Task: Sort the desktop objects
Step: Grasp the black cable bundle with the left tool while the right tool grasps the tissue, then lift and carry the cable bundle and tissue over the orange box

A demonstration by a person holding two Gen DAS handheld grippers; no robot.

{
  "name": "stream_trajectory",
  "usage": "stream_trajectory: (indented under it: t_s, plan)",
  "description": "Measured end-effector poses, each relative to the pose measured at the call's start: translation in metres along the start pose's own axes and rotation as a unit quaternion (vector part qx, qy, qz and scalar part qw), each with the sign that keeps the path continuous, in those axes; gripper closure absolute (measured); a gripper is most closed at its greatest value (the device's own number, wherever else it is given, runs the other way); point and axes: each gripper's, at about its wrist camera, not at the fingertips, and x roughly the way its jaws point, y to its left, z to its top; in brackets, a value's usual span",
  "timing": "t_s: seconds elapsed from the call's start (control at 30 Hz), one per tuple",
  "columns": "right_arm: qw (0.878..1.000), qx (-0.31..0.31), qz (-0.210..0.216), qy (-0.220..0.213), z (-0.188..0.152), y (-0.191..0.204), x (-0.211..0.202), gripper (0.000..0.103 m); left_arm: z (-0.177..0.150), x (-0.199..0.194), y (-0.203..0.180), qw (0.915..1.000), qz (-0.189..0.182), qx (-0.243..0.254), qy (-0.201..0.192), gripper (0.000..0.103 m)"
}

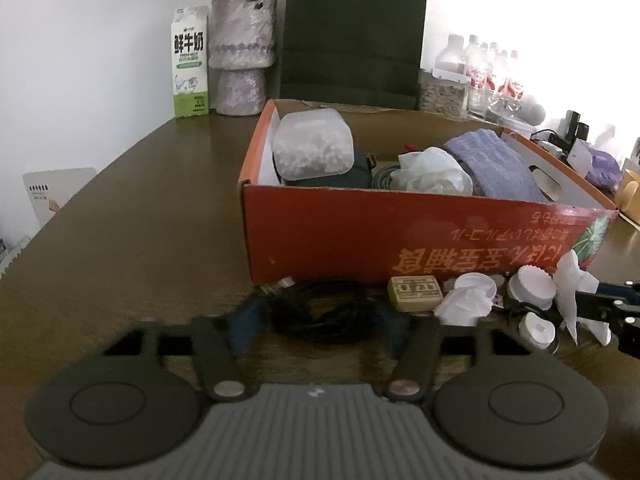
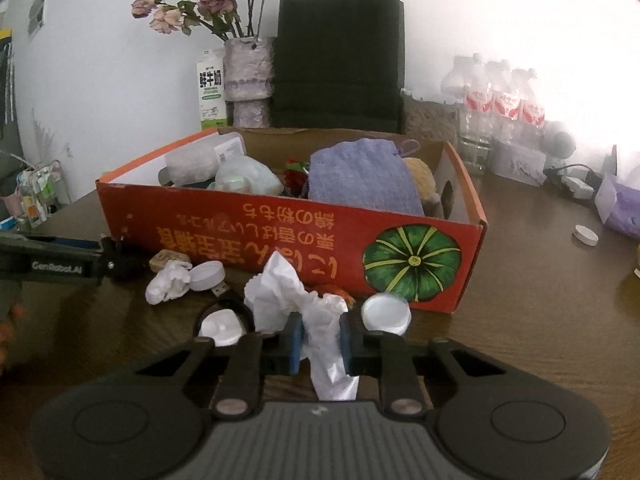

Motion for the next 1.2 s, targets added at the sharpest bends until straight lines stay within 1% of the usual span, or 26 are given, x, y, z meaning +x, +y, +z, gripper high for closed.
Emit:
stream_trajectory:
  t_s: [0.07,0.17,0.3,0.43,0.53,0.63,0.77,0.97,1.2]
  plan:
    - [1.0,-0.003,0.001,-0.004,0.0,0.001,-0.001,0.089,0.0,0.0,0.0,1.0,-0.003,0.001,0.0,0.049]
    - [1.0,-0.008,0.001,-0.013,-0.001,0.003,-0.005,0.092,0.0,-0.003,0.001,1.0,-0.001,0.0,-0.003,0.049]
    - [1.0,-0.011,0.003,-0.025,-0.002,0.006,-0.011,0.094,-0.001,-0.014,0.002,0.9998,0.003,-0.004,-0.018,0.049]
    - [0.999,-0.015,-0.002,-0.046,0.001,0.01,-0.022,0.095,-0.002,-0.032,0.003,0.9992,0.001,-0.003,-0.041,0.049]
    - [0.998,-0.013,-0.006,-0.063,0.005,0.011,-0.032,0.095,-0.001,-0.046,0.003,0.998,-0.011,-0.014,-0.06,0.049]
    - [0.996,-0.01,-0.008,-0.084,0.012,0.011,-0.041,0.095,0.006,-0.061,-0.001,0.996,-0.022,-0.017,-0.085,0.049]
    - [0.993,-0.001,-0.009,-0.115,0.027,0.011,-0.047,0.095,0.018,-0.071,-0.01,0.9924,-0.032,-0.014,-0.118,0.049]
    - [0.988,0.012,-0.002,-0.152,0.053,0.015,-0.045,0.095,0.042,-0.068,-0.029,0.9881,-0.037,-0.008,-0.149,0.049]
    - [0.985,0.032,-0.008,-0.17,0.078,0.01,-0.033,0.095,0.064,-0.052,-0.045,0.9822,-0.029,-0.004,-0.185,0.049]
